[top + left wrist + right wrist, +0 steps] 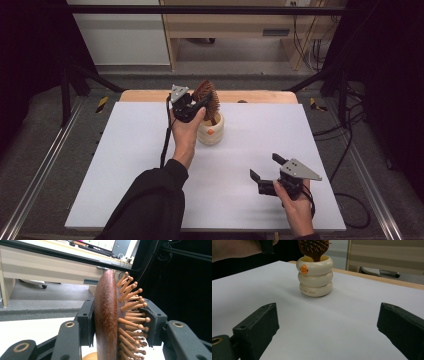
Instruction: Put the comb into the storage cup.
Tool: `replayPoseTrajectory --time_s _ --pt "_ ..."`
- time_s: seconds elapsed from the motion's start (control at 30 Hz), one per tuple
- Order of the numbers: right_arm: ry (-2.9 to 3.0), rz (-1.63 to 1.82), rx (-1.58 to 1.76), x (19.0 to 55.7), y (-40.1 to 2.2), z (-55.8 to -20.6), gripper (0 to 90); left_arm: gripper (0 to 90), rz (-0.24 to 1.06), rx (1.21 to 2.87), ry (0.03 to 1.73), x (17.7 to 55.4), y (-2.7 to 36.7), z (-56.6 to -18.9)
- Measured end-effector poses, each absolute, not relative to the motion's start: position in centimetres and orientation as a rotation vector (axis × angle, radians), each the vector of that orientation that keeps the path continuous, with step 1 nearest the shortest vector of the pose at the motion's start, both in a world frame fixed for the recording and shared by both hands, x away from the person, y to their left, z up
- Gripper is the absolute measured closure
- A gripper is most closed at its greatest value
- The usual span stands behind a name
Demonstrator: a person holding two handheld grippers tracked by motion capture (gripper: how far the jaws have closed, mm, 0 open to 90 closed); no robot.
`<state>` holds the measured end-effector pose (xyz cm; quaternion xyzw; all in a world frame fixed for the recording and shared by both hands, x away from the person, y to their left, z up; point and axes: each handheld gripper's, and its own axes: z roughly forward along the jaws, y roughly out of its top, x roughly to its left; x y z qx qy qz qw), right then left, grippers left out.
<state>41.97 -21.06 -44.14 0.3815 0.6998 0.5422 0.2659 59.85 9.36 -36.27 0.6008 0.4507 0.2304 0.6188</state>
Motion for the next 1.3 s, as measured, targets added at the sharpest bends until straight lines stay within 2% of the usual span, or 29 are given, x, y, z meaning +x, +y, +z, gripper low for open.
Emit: replayPoseTrajectory --time_s 1.3 --pt "1.896 1.462 1.025 42.0 -20.8 -44.2 3.4 49.8 0.478 1.38 1.026 60.2 11.0 -36.7"
